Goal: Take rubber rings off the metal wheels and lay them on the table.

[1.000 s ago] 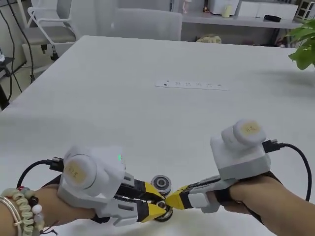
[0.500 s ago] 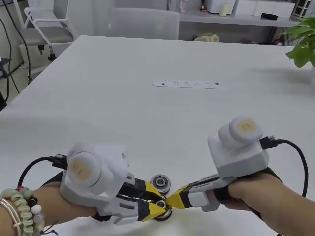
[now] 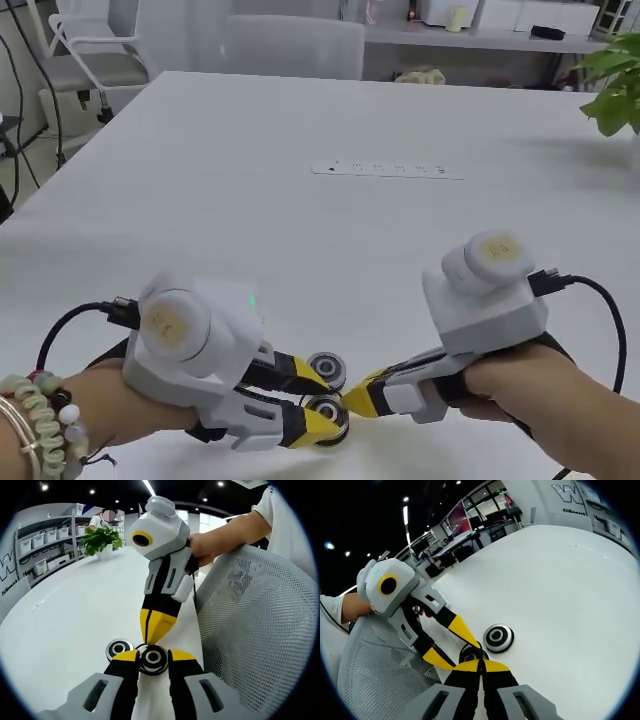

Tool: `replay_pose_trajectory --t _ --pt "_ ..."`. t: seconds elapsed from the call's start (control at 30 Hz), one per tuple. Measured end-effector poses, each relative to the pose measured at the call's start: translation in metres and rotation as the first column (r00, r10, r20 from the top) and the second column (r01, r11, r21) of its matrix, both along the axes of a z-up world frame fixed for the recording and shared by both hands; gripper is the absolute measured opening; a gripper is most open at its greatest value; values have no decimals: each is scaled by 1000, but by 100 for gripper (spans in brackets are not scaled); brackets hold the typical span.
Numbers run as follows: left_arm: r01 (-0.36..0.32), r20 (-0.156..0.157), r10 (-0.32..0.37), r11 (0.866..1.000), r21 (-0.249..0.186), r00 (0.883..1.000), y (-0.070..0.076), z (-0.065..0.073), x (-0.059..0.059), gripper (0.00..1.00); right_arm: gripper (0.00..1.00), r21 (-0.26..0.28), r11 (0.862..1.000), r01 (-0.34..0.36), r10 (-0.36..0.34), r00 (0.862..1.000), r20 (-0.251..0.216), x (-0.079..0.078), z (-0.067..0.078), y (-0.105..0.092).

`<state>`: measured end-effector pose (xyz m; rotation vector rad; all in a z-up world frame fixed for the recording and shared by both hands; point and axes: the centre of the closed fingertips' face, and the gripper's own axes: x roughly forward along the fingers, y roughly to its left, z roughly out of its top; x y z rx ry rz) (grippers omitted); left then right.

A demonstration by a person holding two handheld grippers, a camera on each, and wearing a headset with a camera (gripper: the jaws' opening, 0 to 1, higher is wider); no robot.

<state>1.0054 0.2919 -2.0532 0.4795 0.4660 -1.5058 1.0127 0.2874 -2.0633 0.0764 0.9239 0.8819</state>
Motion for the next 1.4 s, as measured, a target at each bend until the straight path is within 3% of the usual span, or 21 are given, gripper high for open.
replay_pose_trajectory --t 0.1,0.3,0.5,0.6,0.73,0.8,0.83,0.93,1.17,1.4 --pt "0 -21 -1 1000 -11 1000 -1 6 -2 26 0 -4 1000 10 -10 1000 -2 1 1 -1" --pt "22 -18 -23 999 -34 1000 -3 19 -8 40 0 0 1000 25 -25 1000 0 3 5 -3" --pt "31 -43 -34 997 -72 998 -6 34 -15 55 0 9 999 43 -43 999 1 6 9 -5" --pt "49 -18 -50 997 -61 999 -8 39 -18 60 0 4 999 47 -47 999 9 7 11 -7" --pt "66 -12 -67 995 -69 998 -10 49 -21 65 0 7 998 56 -57 998 11 8 13 -8" --pt "79 -3 -79 995 -56 997 -9 53 -22 72 0 10 998 59 -59 998 7 8 13 -7" --pt "88 25 -87 996 -31 996 -6 54 -20 75 0 11 998 61 -61 998 8 8 14 -8" --pt "114 76 -113 993 -17 991 -1 64 -20 81 0 18 998 65 -66 998 7 9 15 -8" --pt "104 63 -100 993 -55 993 13 91 -24 88 0 29 997 73 -73 997 10 10 19 -8" --pt "58 93 -55 998 -34 994 33 98 -20 90 0 52 995 90 -91 996 12 12 25 -8"
